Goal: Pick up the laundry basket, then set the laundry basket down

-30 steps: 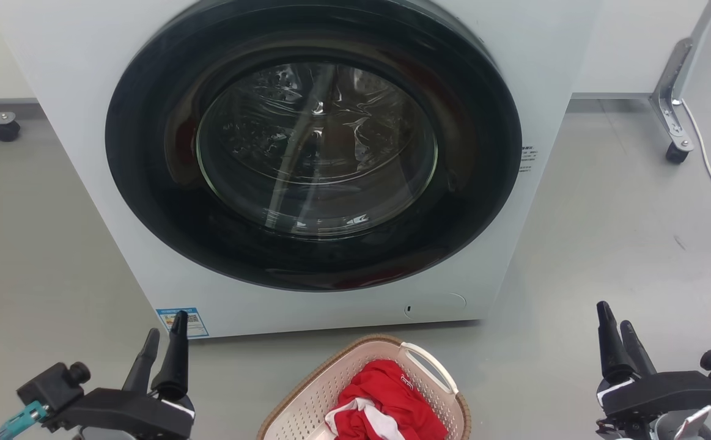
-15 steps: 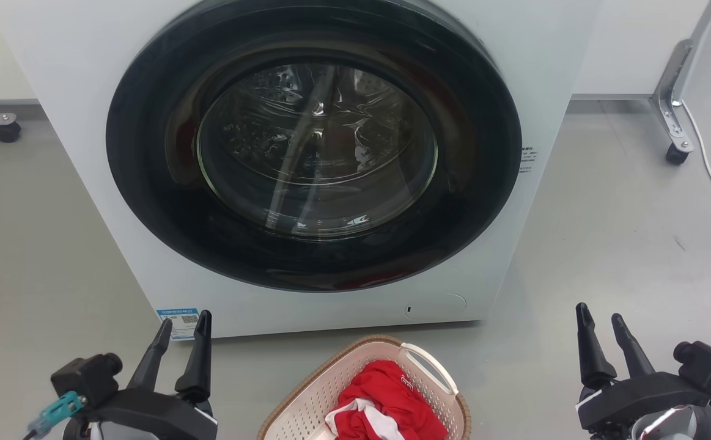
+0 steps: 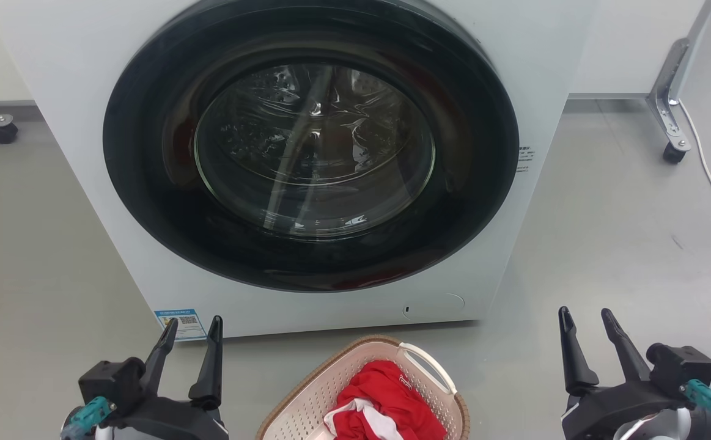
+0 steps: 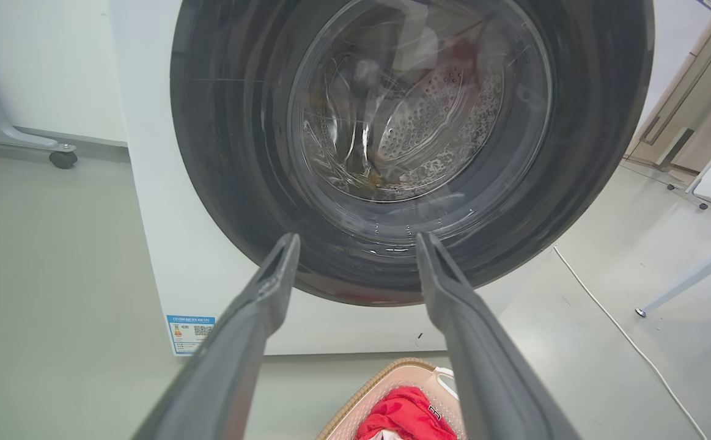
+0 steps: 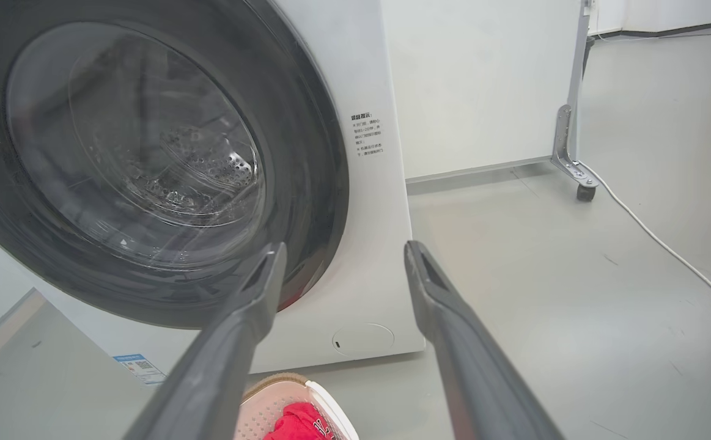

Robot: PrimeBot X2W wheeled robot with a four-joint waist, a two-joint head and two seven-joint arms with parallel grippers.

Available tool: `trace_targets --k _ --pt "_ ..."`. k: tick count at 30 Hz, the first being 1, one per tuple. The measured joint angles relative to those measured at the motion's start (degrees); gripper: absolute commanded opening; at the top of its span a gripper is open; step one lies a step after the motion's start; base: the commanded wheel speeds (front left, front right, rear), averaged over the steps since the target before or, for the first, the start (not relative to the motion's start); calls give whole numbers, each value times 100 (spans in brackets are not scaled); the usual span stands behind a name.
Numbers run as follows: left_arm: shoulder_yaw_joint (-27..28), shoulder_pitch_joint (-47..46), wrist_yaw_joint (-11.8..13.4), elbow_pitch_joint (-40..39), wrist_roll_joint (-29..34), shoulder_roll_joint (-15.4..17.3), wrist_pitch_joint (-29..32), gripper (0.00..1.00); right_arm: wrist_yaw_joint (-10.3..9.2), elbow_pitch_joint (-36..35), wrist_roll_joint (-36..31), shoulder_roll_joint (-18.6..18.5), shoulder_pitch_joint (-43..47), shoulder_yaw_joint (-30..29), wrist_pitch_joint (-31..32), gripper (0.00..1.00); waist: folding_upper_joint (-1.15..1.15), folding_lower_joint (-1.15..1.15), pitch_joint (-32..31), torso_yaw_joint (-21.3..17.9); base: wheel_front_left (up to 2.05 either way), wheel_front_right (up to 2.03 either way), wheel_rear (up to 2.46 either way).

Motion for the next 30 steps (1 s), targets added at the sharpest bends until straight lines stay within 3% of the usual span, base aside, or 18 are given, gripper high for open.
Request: trace_targets --k 19,30 --pt "-62 -1 371 -9 995 2 -416 100 -303 -177 -1421 -60 1 227 -407 100 0 0 -15 38 0 0 0" --pt "-7 9 435 -40 1085 3 -454 100 -349 -180 -1479 -43 32 147 -456 100 0 0 -18 40 0 0 0"
